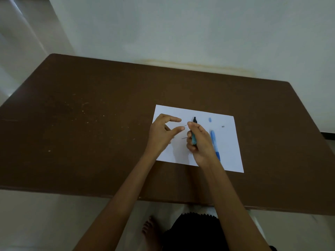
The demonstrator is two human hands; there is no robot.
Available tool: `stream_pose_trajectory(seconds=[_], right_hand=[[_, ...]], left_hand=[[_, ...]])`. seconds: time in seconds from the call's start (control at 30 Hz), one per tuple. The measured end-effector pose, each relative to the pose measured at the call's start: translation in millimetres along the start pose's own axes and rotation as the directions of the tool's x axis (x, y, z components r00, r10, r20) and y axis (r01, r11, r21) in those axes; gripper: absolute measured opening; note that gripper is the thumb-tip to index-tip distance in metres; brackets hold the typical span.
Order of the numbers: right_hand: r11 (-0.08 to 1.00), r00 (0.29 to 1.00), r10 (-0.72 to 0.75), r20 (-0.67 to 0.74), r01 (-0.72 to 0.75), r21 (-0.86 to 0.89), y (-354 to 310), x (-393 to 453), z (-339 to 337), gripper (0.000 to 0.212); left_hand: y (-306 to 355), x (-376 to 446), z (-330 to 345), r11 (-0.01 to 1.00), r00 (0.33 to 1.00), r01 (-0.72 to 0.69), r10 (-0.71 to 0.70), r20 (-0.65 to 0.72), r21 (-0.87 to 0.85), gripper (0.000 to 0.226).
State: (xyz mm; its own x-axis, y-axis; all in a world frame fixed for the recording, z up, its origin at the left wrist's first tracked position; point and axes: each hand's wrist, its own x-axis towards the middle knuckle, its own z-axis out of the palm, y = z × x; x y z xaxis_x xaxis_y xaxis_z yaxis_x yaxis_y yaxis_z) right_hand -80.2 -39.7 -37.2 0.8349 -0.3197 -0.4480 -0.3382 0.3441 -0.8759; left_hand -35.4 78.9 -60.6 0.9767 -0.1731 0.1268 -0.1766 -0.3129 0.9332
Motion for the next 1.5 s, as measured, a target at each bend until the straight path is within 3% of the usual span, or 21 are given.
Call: stream_pose_trajectory(seconds=[0.3, 0.57, 0.7, 0.83, 1.0, 1.5], right_hand=[[0.995, 1.0, 0.015, -0.004, -0.014, 0.095, -2, -2, 2, 0.013], [0.995, 1.0, 0.019, 0.015, -0.02, 0.097, 4, -1, 3, 0.013], [0.998, 0.995, 0.027, -0.095, -0.021, 0.063, 3, 2, 4, 0.023], [0.983, 0.978, 0.003, -0.21, 0.035, 0.179, -2, 6, -1, 0.024], [0.919, 0.986, -0.024, -0.166, 0.087, 0.384, -11, 3, -6, 0.024], [0.893, 0.989, -0.065, -0.132, 0.116, 0.434, -20, -3, -3, 0.028]], left_hand=[[5, -4, 21, 0.978, 0.989, -0.02, 0.05, -0.14, 0.208, 0.015], [4, -3, 21, 0.983, 0.987, 0.039, -0.01, -0.159, 0.179, 0.014], [9, -5, 17, 0.993, 0.985, 0.056, -0.039, -0.168, 0.099, 0.005], [13, -8, 11, 0.988, 0.979, 0.034, -0.003, -0.204, 0.15, 0.006], [20, -13, 9, 0.975, 0.981, 0.005, 0.039, -0.19, 0.223, 0.012], [35, -14, 8, 0.917, 0.991, -0.029, 0.079, -0.11, 0.398, 0.018]])
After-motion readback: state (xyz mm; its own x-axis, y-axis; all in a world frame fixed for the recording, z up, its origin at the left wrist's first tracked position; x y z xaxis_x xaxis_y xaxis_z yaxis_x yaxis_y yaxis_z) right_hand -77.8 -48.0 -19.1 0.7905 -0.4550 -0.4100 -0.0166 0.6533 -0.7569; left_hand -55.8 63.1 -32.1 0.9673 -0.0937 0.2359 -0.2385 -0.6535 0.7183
